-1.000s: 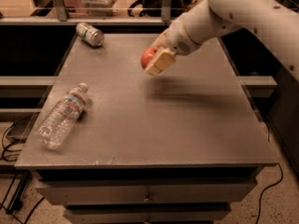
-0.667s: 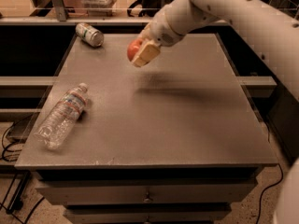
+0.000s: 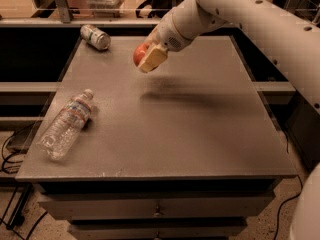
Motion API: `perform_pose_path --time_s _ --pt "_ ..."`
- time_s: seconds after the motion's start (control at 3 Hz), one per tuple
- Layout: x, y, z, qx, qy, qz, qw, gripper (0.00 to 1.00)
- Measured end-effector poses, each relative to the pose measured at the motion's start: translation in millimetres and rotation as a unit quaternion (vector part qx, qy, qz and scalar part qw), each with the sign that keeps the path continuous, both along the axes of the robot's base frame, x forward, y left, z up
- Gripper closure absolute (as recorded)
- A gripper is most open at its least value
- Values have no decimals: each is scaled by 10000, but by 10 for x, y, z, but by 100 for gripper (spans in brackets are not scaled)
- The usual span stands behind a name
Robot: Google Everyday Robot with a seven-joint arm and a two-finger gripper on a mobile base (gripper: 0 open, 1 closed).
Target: Move apple near 7up can
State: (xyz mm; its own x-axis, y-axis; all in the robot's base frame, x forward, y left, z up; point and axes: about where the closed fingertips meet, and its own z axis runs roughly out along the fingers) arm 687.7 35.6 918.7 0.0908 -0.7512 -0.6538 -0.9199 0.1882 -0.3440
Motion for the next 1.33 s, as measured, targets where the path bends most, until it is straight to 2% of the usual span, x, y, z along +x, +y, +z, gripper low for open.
perform_pose_path --time_s 0.67,1.33 --pt "498 195 -42 189 -387 -280 9987 100" --pt "1021 585 -105 65 -599 -204 9980 100"
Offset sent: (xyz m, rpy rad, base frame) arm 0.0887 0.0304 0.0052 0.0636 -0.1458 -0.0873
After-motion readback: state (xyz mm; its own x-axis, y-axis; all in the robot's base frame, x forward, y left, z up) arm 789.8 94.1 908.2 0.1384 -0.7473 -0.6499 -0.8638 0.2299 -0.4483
